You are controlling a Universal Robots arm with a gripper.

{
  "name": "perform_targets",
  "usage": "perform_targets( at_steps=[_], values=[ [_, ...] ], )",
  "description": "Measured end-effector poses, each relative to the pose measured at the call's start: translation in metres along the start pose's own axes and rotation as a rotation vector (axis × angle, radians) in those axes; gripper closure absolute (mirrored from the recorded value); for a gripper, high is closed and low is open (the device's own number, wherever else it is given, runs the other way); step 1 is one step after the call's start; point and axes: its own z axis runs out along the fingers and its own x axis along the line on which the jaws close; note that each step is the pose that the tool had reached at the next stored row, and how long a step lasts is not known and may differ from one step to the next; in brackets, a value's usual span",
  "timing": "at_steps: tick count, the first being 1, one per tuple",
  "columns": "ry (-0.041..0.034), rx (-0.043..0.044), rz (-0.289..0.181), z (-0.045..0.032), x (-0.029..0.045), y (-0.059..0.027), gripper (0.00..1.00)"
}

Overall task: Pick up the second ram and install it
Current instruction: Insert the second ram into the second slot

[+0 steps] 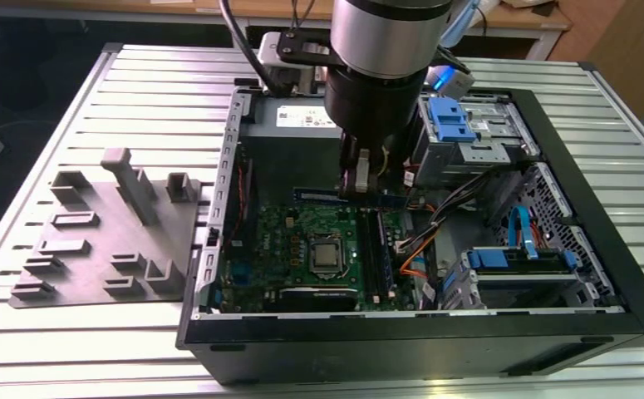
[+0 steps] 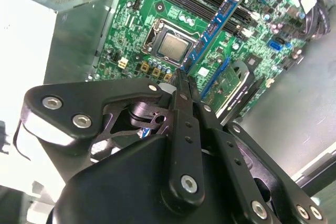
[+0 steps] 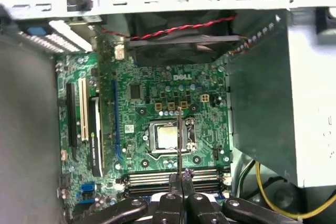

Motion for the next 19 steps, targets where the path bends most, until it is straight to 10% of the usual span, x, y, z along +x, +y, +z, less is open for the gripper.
perform_targets(
  at_steps=[19],
  values=[
    [-0.0088,0.0123,0.346,0.0019,0.0001,0.0,0.92]
  ],
)
